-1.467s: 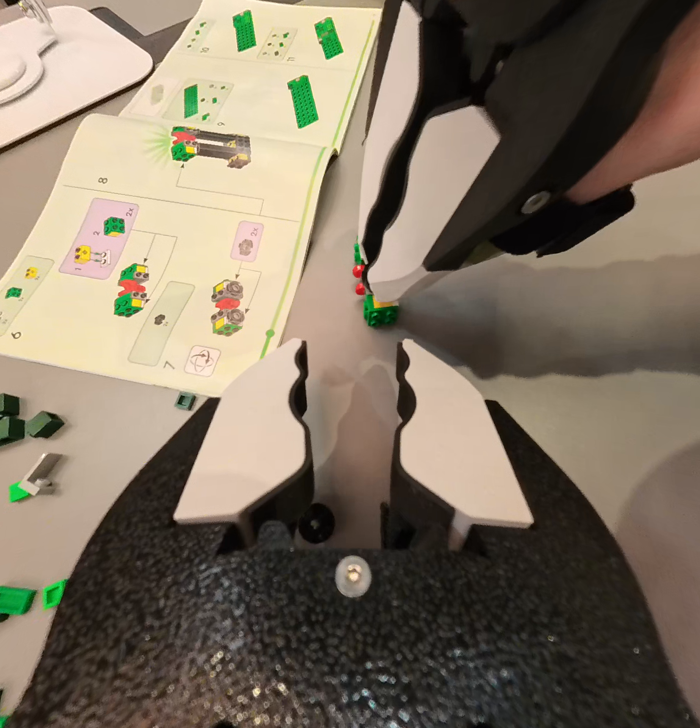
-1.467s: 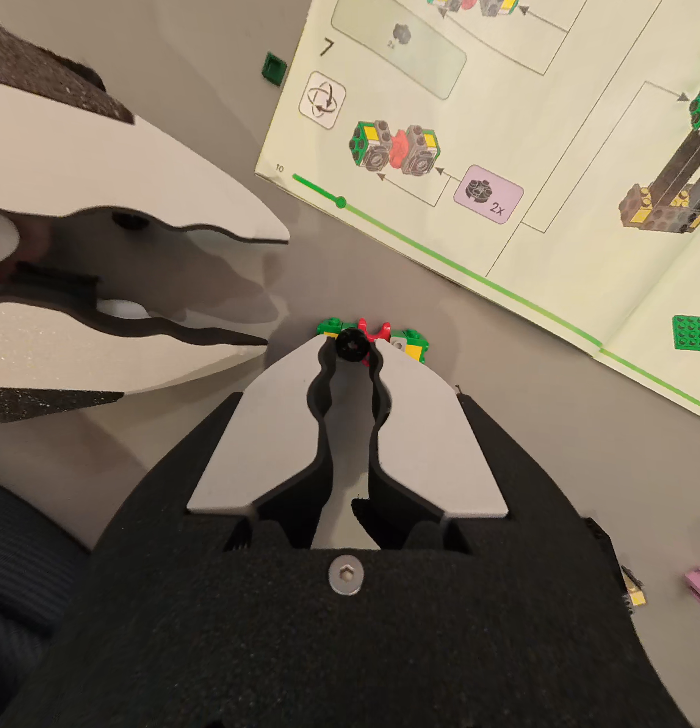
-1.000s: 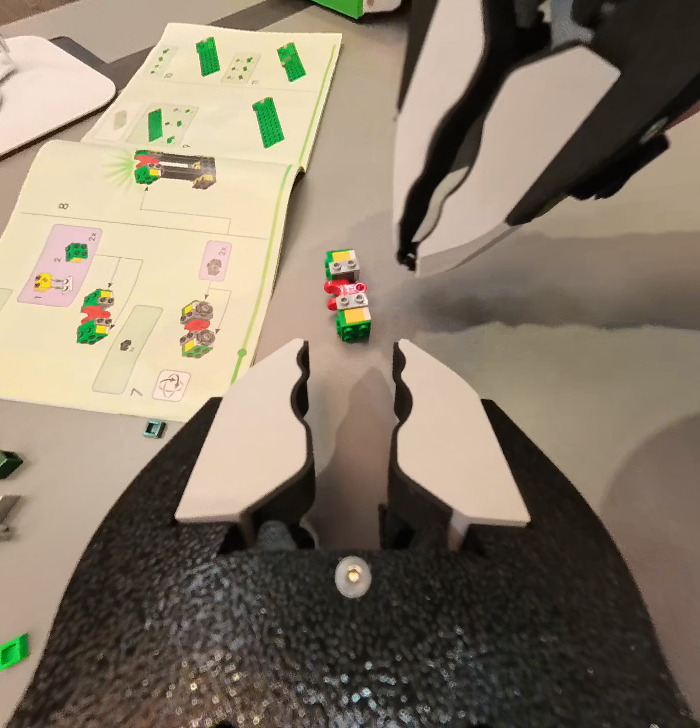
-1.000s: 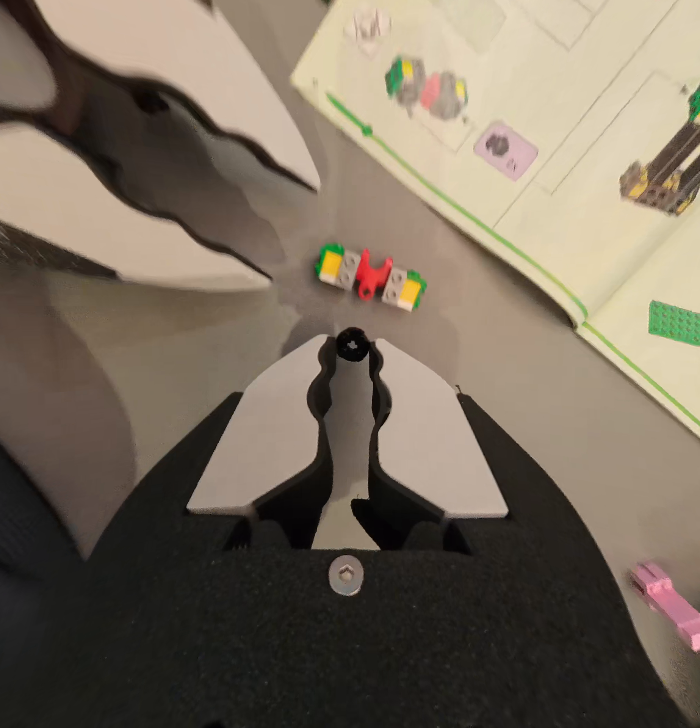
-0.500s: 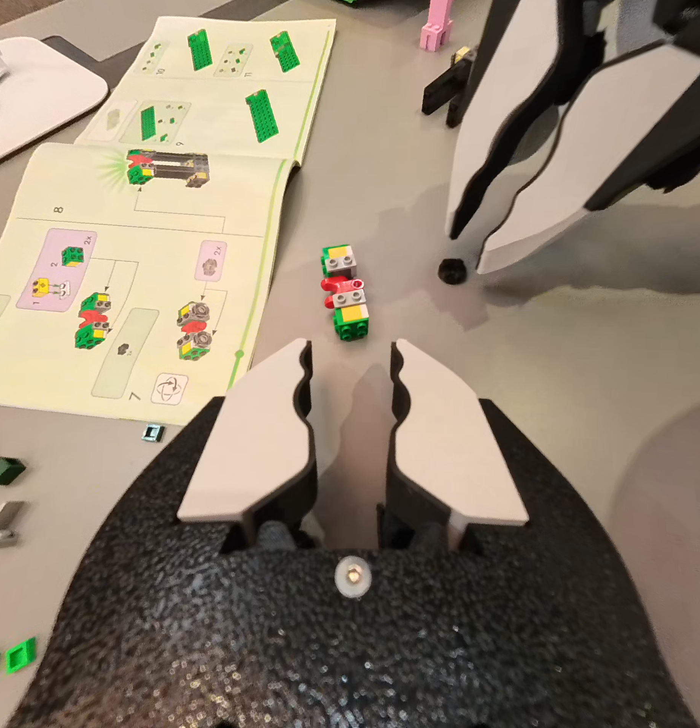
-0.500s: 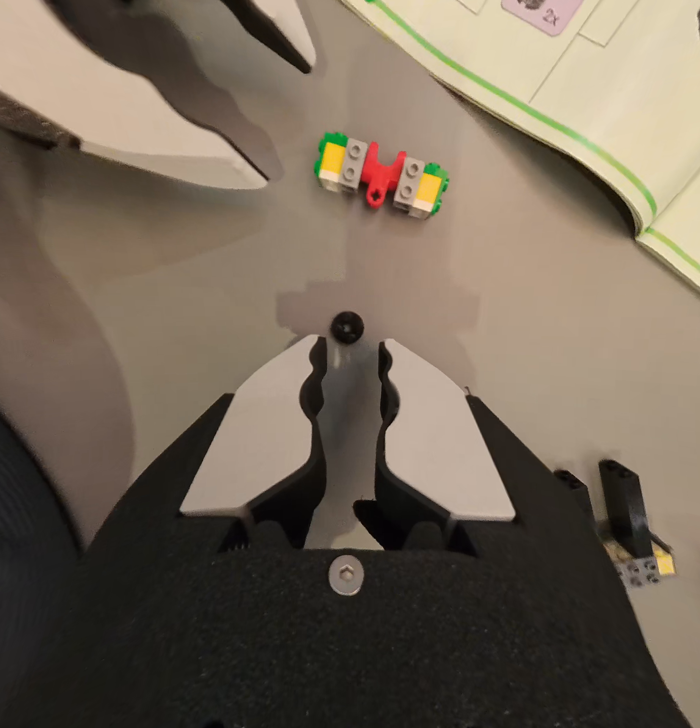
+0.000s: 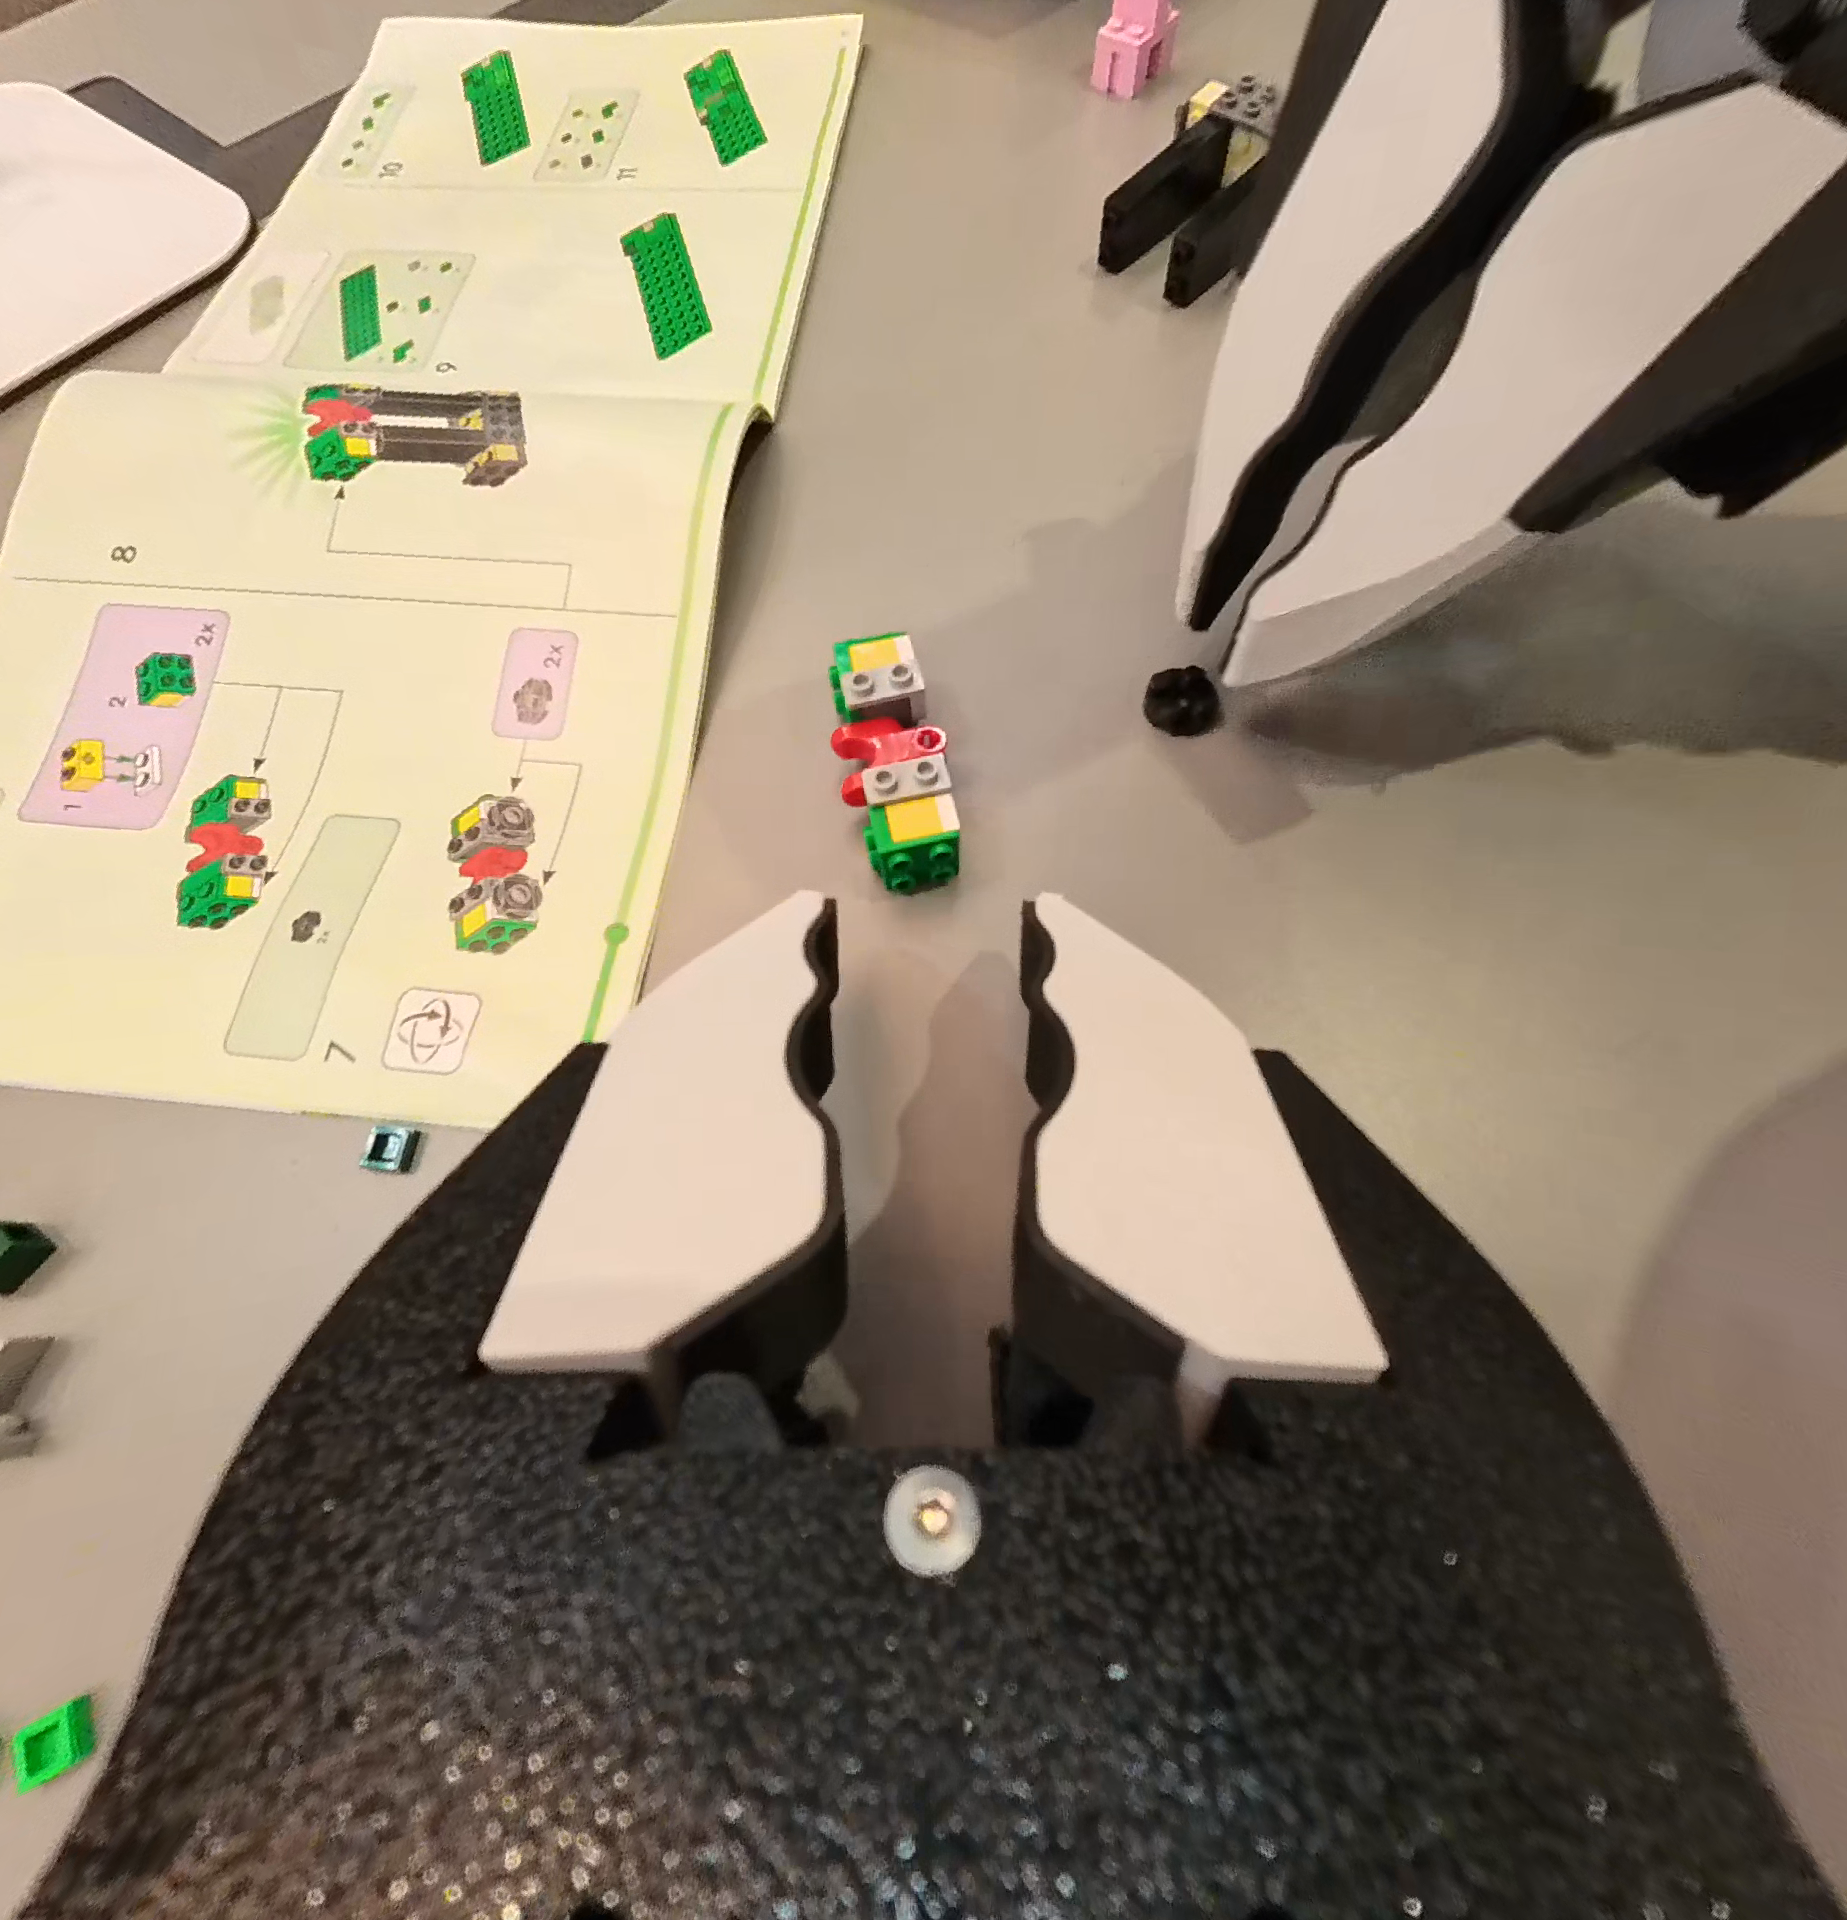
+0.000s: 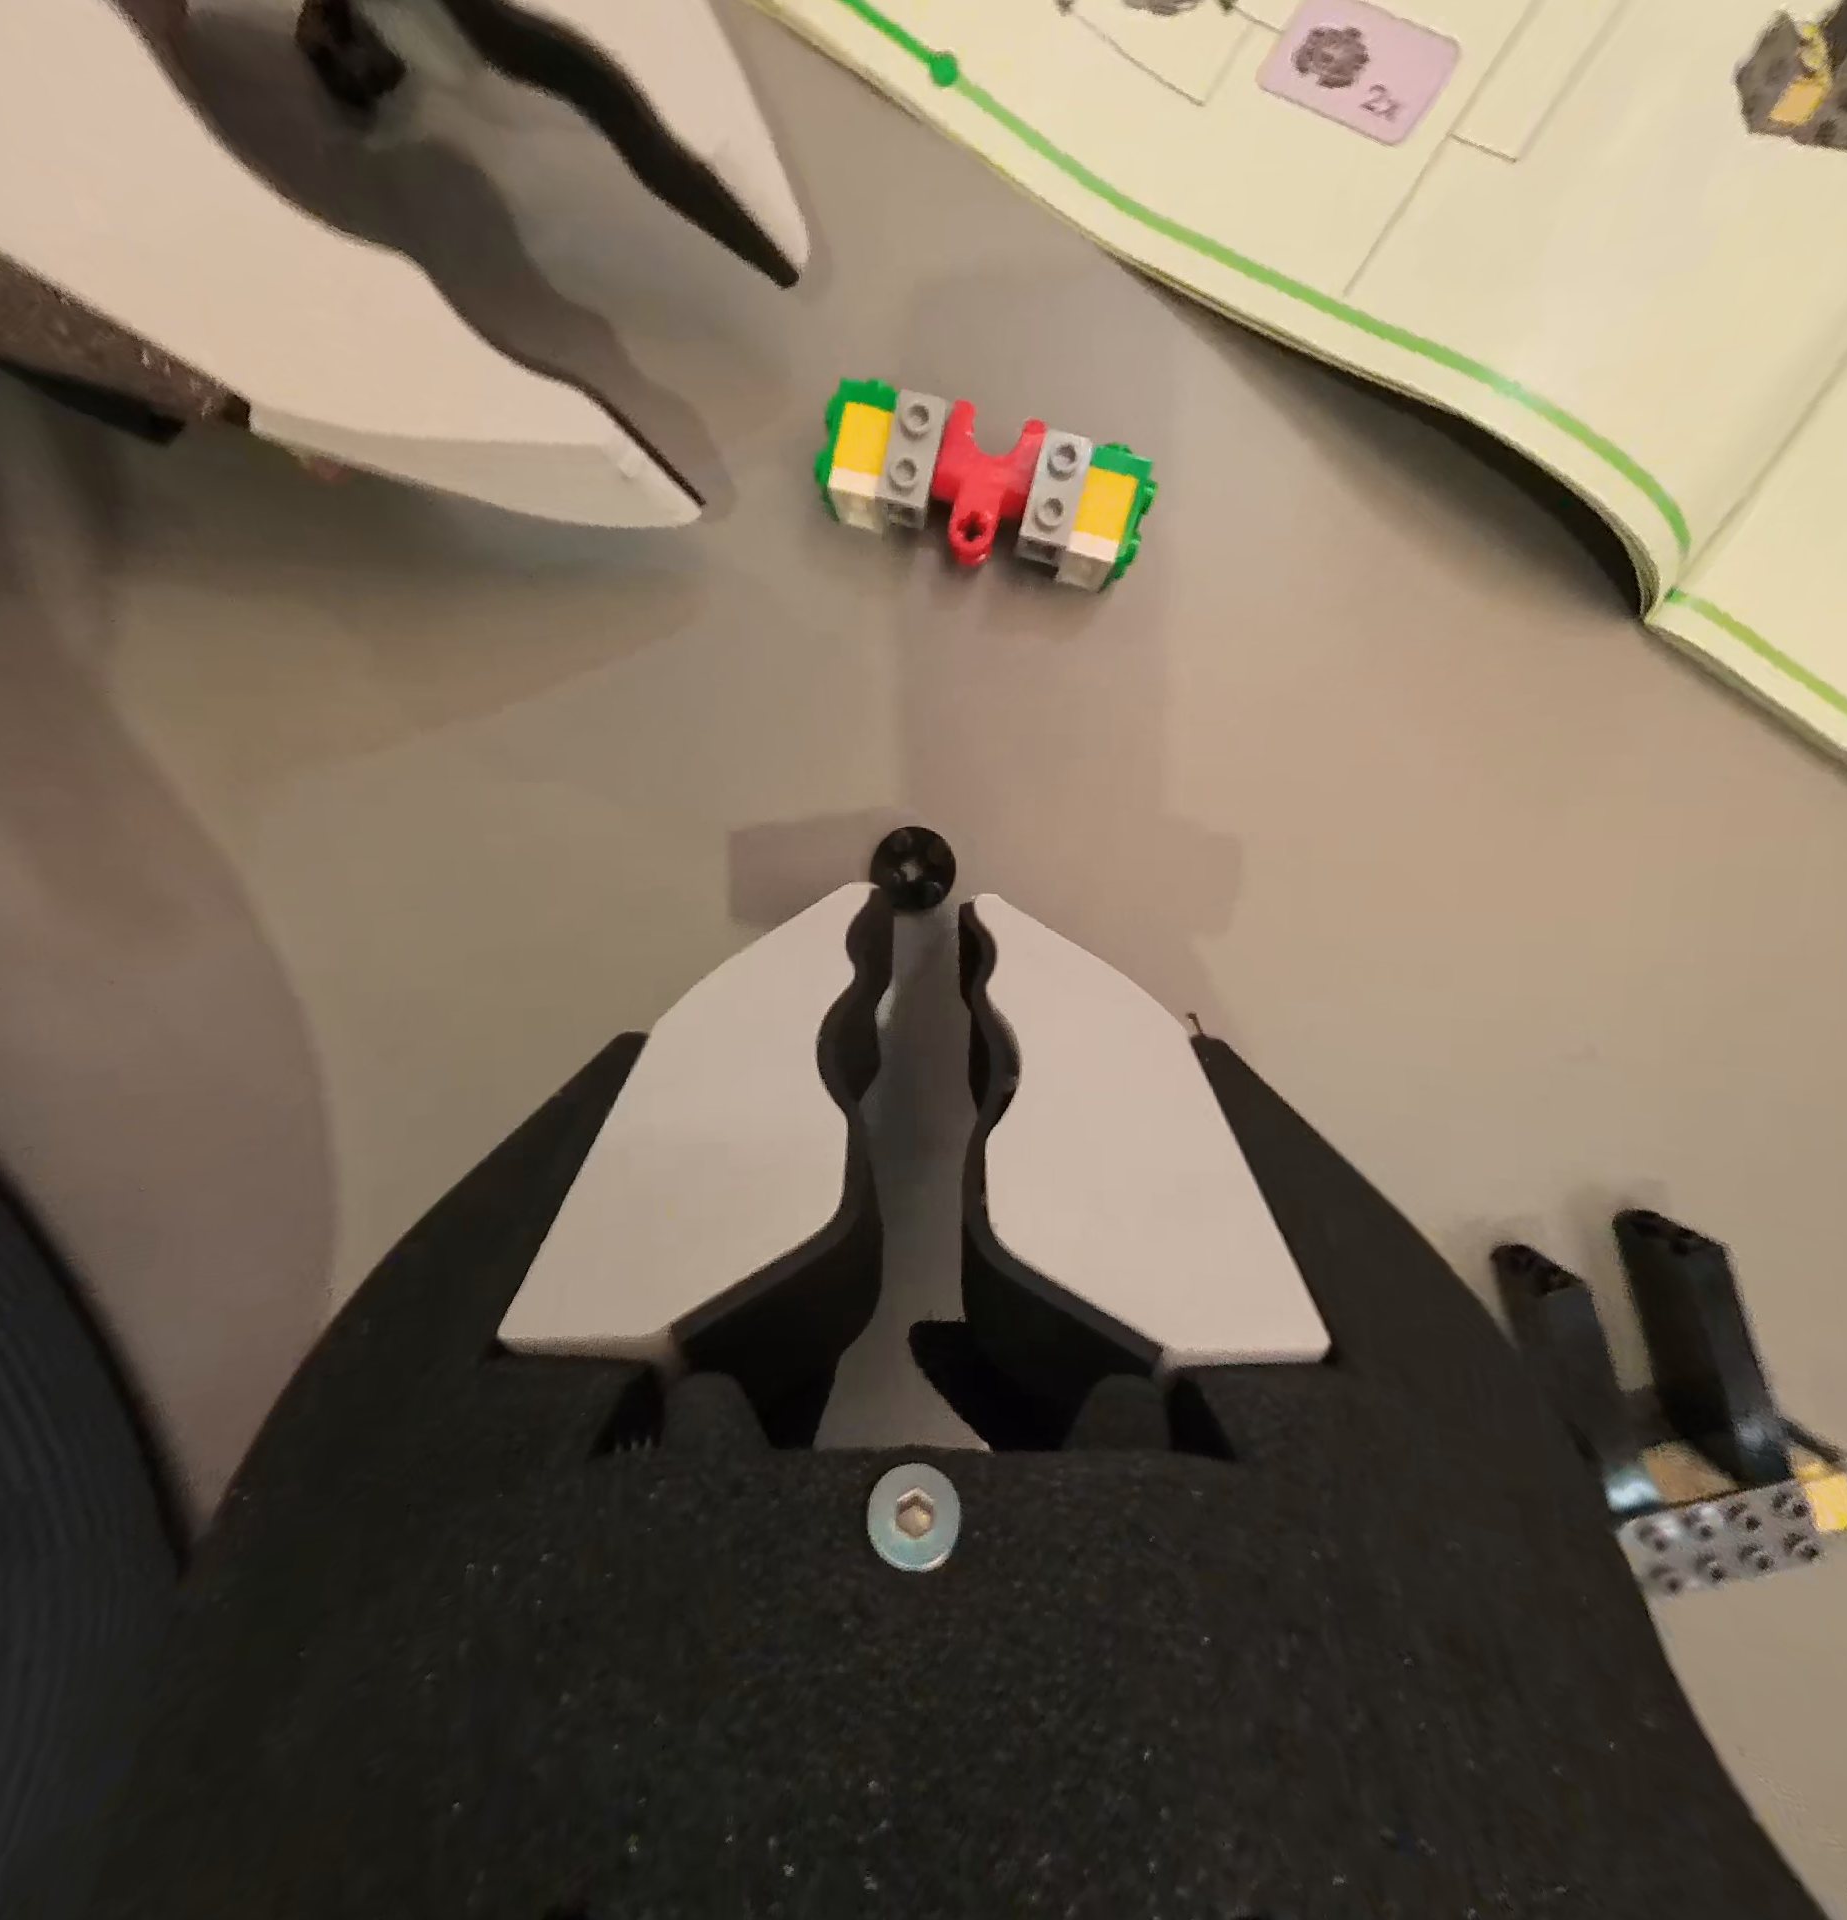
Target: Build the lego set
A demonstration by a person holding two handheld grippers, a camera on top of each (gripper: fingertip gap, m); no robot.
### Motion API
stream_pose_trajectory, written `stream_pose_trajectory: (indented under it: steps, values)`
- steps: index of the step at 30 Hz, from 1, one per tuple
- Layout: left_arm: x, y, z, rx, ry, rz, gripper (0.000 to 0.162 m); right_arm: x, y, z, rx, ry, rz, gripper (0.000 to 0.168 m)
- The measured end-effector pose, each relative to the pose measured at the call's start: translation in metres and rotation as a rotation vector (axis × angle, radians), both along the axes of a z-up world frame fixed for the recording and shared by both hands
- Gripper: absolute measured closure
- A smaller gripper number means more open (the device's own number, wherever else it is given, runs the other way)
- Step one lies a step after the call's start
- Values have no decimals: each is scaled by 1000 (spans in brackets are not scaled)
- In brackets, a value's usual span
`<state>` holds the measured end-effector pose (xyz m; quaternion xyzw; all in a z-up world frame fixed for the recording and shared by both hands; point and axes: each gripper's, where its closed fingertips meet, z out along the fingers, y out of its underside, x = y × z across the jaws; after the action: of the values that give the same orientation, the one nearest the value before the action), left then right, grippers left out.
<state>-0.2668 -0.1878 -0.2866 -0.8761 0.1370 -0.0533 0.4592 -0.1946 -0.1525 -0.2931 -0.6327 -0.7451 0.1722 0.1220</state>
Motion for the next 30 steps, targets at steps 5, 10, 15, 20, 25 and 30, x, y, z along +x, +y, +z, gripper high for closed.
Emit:
stream_pose_trajectory:
  steps: [5,10,15,20,25,30]
  values:
    - [0,0,-1,-4,6,-1,129,-2,-1,-1,51,38,-135,154]
    - [1,0,-2,-8,13,-4,130,-6,-2,-4,130,69,-172,151]
    - [1,-1,-3,-14,18,-7,130,-6,-2,-9,107,61,-195,153]
    - [2,-1,-4,-24,25,-11,130,-6,-2,-10,118,57,-165,153]
    - [5,-1,-7,-48,11,-35,127,-6,-2,-10,130,58,-81,153]
    - [10,2,-12,-97,-22,-46,125,-6,-4,-10,152,65,44,153]
